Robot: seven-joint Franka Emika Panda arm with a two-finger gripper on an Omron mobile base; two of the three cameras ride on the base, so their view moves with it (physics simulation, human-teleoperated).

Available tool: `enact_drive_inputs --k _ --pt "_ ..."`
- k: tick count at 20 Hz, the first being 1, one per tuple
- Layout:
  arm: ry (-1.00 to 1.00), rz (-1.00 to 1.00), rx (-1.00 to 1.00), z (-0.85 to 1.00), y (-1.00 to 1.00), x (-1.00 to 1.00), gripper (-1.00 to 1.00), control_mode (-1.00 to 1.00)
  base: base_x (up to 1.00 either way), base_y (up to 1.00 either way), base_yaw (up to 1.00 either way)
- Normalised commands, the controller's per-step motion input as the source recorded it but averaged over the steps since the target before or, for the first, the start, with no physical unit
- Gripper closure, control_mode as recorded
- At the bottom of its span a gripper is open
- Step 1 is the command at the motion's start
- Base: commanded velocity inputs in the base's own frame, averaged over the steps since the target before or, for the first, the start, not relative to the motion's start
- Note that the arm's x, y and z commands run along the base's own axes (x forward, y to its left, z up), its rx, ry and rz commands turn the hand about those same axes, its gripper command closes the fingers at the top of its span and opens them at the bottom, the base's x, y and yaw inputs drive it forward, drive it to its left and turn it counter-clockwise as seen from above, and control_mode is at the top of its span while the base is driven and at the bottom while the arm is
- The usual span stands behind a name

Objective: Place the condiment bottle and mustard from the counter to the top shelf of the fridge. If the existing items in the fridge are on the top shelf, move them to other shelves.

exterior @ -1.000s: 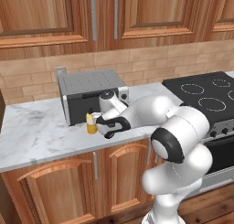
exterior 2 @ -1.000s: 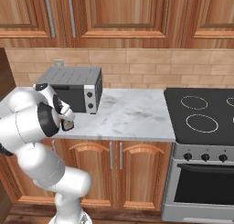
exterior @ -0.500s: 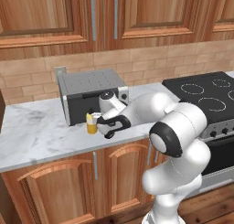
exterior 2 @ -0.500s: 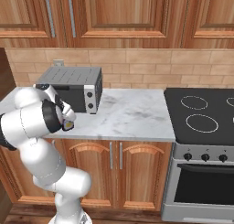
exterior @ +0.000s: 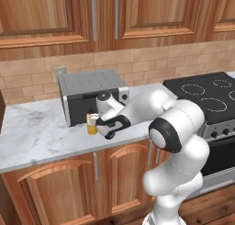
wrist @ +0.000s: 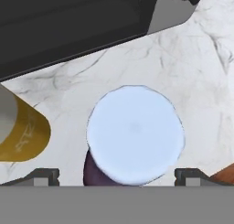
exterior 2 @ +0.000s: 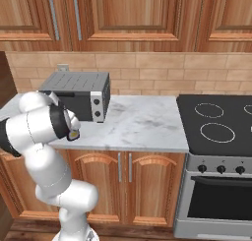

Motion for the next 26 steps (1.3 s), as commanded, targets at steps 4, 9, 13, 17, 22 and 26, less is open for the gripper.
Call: enact_drive_inputs --k 4,9,13,17,22,26 --pt "0.00 0.00 0.00 -0.06 0.09 0.09 -1.00 -1.00 0.00 0.00 0.00" --pt "0.00 0.00 0.00 -0.09 0.01 0.03 1.00 -1.00 0.00 0.00 0.00" --pt "0.00 0.00 0.00 -0.03 0.00 0.00 1.00 -1.00 0.00 0.00 0.00" --pt "0.00 0.00 0.00 0.00 0.00 0.00 1.00 -1.00 0.00 0.00 0.00" --pt "-0.14 0.00 0.00 0.23 0.00 -0.40 1.00 -1.00 0.00 0.00 0.00" --pt "-0.31 0.00 0.00 0.93 0.00 -0.96 1.00 -1.00 0.00 0.00 0.00"
